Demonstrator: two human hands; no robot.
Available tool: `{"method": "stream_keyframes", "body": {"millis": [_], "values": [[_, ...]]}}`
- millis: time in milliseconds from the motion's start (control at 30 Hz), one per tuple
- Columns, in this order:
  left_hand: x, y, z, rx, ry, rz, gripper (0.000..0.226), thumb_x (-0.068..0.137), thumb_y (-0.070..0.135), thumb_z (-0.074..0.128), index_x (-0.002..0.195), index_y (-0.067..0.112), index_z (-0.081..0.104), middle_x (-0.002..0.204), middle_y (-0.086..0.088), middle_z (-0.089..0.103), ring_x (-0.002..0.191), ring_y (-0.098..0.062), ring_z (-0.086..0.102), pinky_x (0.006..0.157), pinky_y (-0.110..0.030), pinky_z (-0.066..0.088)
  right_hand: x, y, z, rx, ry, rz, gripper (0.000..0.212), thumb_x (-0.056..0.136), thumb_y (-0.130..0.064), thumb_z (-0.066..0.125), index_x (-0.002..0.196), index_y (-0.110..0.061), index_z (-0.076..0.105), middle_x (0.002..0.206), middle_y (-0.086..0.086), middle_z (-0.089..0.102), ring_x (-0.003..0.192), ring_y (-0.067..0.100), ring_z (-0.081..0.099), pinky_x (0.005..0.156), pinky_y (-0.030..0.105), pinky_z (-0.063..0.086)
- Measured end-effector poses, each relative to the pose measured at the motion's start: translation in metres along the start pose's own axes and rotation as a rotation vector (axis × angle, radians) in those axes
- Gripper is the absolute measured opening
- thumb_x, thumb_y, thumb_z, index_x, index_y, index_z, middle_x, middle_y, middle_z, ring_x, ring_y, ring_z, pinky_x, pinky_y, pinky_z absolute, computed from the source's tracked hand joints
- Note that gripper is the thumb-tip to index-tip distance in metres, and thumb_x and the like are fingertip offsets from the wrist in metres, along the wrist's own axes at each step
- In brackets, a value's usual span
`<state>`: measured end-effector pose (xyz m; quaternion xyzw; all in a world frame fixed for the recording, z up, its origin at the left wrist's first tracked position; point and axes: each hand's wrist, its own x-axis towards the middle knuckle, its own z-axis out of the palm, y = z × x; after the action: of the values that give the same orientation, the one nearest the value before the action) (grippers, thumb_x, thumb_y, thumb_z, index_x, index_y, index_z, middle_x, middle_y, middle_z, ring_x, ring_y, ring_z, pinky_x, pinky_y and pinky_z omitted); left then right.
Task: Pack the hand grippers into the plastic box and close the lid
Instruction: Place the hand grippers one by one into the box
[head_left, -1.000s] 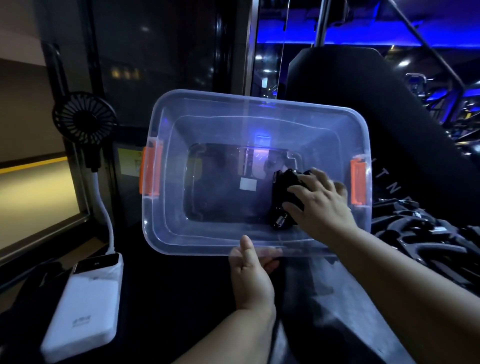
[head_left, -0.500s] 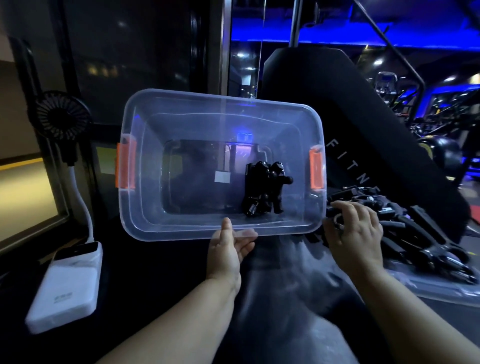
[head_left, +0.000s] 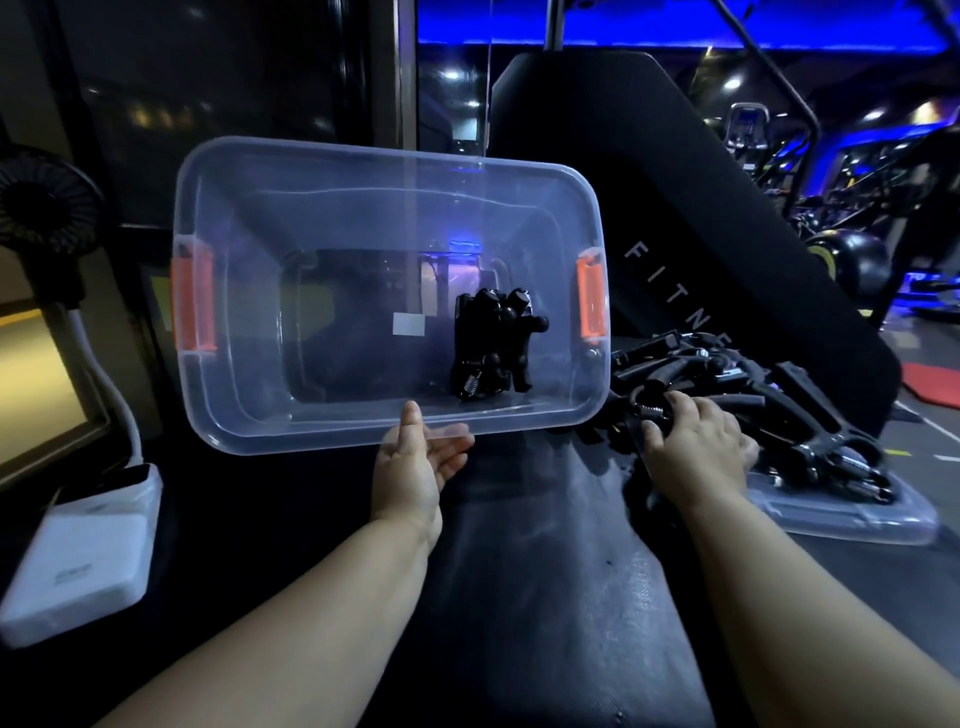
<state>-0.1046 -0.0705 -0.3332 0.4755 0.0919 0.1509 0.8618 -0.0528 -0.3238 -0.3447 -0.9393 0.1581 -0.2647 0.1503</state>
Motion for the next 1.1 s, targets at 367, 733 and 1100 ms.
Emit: {"method": "stream_keyframes", "body": {"millis": [367,733,1100], "values": [[0.001,-0.002,-0.002,0.028,-0.010,0.024,0.036,0.100,0.041,0.038,0.074,0.016,0.045,0.068,-0.005,0.072,0.065,-0.017,0.069,0.069,-0.029,0.053,0.005,-0.003,0.004,-0.052,-0.012,0.006,0.061,0.089,-0.050,0.050,0.143,-0.024,0.036,0.149,0.005,0.034,0.136,0.026,0.024,0.106,0.046,0.019],[-0.001,-0.003,0.000,0.020,-0.061,0.006,0.034,0.100,0.039,0.038,0.076,0.016,0.045,0.071,-0.007,0.073,0.066,-0.015,0.070,0.070,-0.030,0.053,0.014,-0.016,-0.001,0.017,-0.011,0.008,0.059,0.094,-0.046,0.043,0.146,-0.021,0.029,0.143,0.008,0.043,0.133,0.029,0.028,0.105,0.046,0.020],[-0.003,-0.001,0.003,0.009,-0.048,0.008,0.037,0.101,0.036,0.037,0.074,0.015,0.051,0.069,-0.007,0.072,0.073,-0.021,0.067,0.075,-0.033,0.052,0.039,-0.020,-0.004,-0.058,-0.086,0.020,0.039,0.095,-0.049,0.039,0.132,-0.041,0.047,0.126,0.009,0.048,0.123,0.030,0.034,0.096,0.046,0.027]]}}
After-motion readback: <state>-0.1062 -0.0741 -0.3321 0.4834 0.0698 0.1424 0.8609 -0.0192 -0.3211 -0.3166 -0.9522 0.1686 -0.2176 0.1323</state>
